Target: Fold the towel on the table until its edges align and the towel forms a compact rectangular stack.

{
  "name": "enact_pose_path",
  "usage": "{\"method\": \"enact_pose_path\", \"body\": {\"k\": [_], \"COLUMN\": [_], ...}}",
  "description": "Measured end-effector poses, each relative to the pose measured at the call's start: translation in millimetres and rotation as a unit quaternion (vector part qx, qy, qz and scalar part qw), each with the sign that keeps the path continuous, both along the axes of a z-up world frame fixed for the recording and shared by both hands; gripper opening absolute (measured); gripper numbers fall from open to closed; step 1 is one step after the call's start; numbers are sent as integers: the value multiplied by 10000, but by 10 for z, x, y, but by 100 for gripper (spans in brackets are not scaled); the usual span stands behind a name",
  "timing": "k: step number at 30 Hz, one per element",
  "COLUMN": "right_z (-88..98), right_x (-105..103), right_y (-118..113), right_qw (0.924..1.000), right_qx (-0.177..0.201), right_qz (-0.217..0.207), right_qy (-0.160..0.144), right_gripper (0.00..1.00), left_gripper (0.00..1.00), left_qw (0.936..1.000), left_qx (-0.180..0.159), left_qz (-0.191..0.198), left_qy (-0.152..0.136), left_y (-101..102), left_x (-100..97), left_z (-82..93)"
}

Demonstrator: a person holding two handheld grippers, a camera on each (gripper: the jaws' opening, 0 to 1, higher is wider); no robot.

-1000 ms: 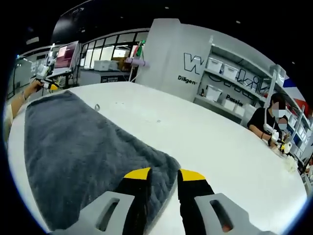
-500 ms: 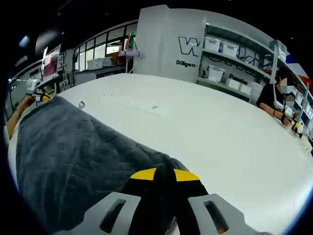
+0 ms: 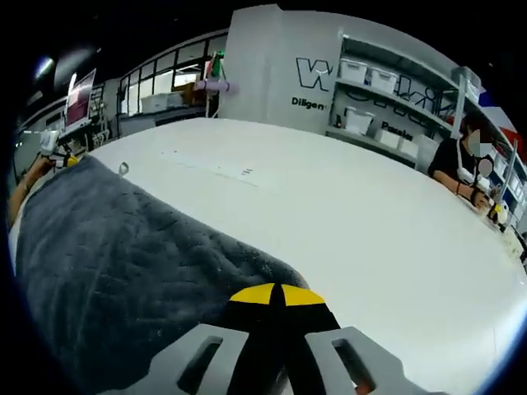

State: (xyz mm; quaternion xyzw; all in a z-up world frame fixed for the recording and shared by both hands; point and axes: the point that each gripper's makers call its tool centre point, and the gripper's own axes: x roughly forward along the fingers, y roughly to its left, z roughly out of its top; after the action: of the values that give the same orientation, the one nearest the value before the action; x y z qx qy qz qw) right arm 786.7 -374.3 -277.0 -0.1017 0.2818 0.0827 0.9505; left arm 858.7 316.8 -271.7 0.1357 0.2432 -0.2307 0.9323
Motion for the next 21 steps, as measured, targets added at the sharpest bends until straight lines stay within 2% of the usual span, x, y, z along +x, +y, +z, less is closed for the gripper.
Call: {"method": "enact_pose_path", "body": {"k": [7,21], "right_z": [7,5], "right_x": [123,203], "right_y": [-62,-166], "right_qw": [9994,9970], "right_qx": [-345,-740], "right_qz": [-19,-158], "right_qy": [-65,-189], "right_gripper": [0,0], "left_gripper": [1,1], "left_qw": [9998,9995], "left_qx": [199,282], "left_qz": [49,49], "left_qy": [-54,-142], "left_y": [78,91], "left_x": [89,203], "left_z": [3,-5]}}
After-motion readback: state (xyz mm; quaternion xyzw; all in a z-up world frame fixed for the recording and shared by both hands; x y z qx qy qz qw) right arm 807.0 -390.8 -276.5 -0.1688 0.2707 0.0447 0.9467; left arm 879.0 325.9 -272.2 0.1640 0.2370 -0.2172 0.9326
